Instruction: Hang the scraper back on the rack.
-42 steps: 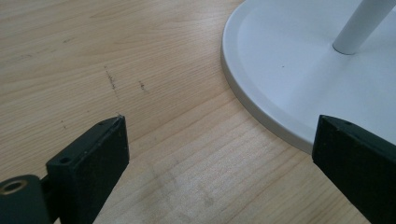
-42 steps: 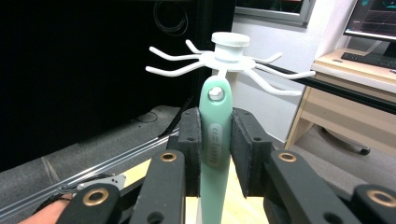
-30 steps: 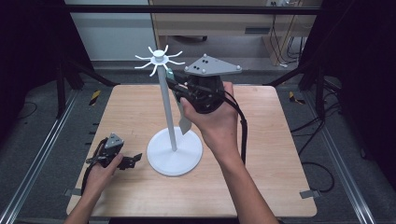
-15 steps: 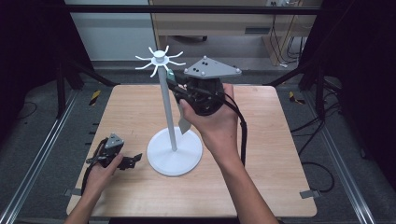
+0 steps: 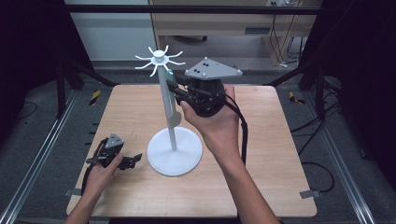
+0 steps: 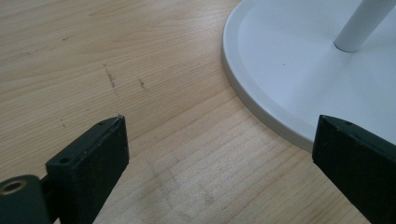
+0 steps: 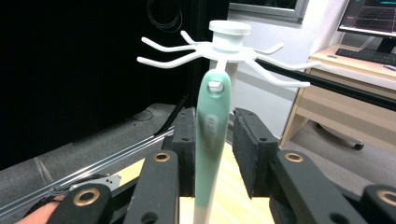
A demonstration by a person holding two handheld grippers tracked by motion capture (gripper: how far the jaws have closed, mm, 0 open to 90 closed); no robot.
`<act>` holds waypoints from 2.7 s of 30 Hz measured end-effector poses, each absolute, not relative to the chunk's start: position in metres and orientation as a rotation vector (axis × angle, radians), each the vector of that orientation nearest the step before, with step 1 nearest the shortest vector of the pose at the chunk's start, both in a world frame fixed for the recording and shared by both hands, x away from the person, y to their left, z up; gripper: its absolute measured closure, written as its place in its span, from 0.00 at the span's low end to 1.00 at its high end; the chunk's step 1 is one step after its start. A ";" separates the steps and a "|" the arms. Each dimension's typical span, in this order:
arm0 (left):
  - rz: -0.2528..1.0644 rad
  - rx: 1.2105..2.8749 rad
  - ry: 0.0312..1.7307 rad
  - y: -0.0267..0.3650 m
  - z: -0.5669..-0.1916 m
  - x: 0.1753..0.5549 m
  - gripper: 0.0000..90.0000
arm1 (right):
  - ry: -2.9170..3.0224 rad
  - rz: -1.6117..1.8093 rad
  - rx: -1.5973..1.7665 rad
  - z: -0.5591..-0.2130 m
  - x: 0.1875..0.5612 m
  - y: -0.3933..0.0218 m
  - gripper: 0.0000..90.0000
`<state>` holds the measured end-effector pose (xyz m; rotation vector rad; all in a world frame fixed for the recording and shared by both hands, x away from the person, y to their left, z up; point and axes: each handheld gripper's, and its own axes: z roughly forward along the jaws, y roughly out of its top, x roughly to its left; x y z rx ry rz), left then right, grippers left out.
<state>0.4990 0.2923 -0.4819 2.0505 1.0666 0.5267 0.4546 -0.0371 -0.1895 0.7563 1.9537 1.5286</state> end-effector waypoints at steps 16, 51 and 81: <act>0.530 2.058 1.065 0.292 -0.482 0.499 0.04 | 1.957 1.457 0.813 -0.199 0.455 -0.059 0.80; 0.572 2.036 1.086 0.298 -0.480 0.499 0.04 | 1.947 1.314 1.000 -0.227 0.478 -0.100 0.53; 0.572 2.053 1.066 0.294 -0.480 0.498 0.04 | 1.920 1.208 1.078 -0.263 0.480 -0.118 0.16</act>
